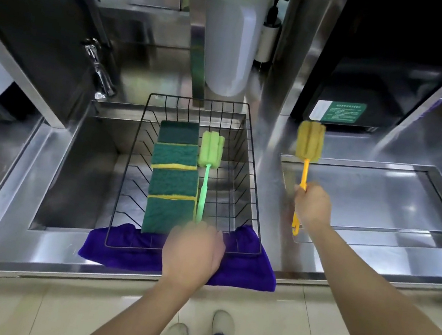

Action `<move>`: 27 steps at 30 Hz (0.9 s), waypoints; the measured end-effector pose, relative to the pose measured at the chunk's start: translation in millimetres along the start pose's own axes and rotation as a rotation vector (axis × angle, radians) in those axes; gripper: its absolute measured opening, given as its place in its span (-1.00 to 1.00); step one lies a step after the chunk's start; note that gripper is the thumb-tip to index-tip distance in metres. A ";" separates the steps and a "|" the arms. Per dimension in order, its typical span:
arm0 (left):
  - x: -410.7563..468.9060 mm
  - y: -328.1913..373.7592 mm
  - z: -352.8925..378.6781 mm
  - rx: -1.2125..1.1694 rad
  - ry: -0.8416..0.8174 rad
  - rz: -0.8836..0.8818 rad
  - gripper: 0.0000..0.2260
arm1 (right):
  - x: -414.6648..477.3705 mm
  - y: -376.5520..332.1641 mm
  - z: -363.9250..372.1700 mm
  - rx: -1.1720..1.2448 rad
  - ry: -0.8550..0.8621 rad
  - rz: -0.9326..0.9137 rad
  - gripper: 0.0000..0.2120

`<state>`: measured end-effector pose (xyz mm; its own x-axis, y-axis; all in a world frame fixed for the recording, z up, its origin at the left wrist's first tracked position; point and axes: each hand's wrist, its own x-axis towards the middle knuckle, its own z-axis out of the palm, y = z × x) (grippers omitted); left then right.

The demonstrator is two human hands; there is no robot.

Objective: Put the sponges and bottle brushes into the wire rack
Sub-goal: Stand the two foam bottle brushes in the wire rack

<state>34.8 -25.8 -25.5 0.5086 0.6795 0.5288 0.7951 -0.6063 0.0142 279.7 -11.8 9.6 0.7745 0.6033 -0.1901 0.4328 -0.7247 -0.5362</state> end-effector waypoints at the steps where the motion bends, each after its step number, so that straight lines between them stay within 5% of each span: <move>1: -0.2 0.0 0.0 -0.004 0.000 -0.003 -0.67 | 0.9 -4.8 -3.1 0.057 0.040 0.001 -0.71; 6: -0.9 0.6 0.2 -0.009 0.009 -0.017 -0.67 | -0.5 -43.2 -24.0 0.311 0.202 -0.117 -0.72; 13: -0.4 1.6 4.1 -0.024 0.053 -0.032 -0.68 | -26.4 -105.4 -16.9 0.513 0.093 -0.301 -0.76; 19: 0.1 1.0 2.0 -0.048 0.043 -0.029 -0.69 | -53.2 -121.1 31.3 0.199 -0.304 -0.332 -0.77; 27: -0.6 0.5 2.8 -0.061 0.033 -0.034 -0.71 | -55.8 -108.9 69.1 -0.190 -0.408 -0.225 -0.81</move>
<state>35.8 -25.4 -28.2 0.4694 0.6869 0.5548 0.7897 -0.6077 0.0843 157.5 56.4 21.7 0.4253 0.8052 -0.4133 0.6741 -0.5865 -0.4490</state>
